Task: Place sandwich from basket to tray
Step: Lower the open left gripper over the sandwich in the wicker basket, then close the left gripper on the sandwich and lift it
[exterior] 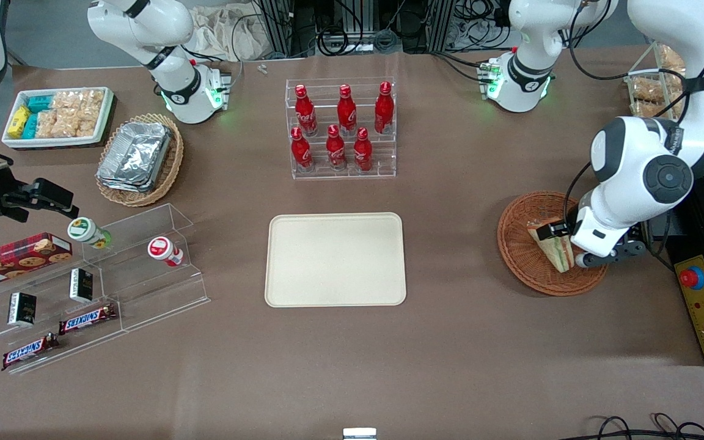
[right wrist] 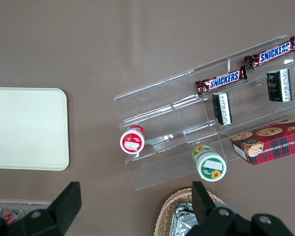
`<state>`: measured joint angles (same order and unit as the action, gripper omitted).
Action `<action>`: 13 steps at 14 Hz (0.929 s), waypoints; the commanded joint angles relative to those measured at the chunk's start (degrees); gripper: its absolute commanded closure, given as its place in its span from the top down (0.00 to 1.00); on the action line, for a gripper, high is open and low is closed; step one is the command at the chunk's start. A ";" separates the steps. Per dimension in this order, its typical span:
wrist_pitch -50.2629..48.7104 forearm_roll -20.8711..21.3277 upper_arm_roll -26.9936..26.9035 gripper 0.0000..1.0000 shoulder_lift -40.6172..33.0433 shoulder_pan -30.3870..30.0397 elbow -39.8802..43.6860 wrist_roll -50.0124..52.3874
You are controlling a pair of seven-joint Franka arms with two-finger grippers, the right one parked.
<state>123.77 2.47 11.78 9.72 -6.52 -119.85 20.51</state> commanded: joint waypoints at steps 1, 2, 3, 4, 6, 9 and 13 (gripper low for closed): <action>4.81 0.61 -0.09 1.00 -1.28 -0.95 -5.13 1.20; 5.17 0.69 -0.09 1.00 -1.02 -1.47 -5.22 1.11; 5.78 1.13 -0.18 1.00 -0.06 -1.83 -5.13 1.11; 6.83 1.39 -0.36 1.00 0.99 -2.27 -5.22 1.11; 9.38 1.40 -0.53 1.00 2.41 -3.06 -6.18 1.11; 12.19 1.31 -0.45 1.00 4.60 -4.03 -6.36 1.37; 14.22 1.40 -0.53 1.00 6.36 -3.94 -6.71 3.22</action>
<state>136.15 2.61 10.98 16.41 -10.28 -125.24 21.65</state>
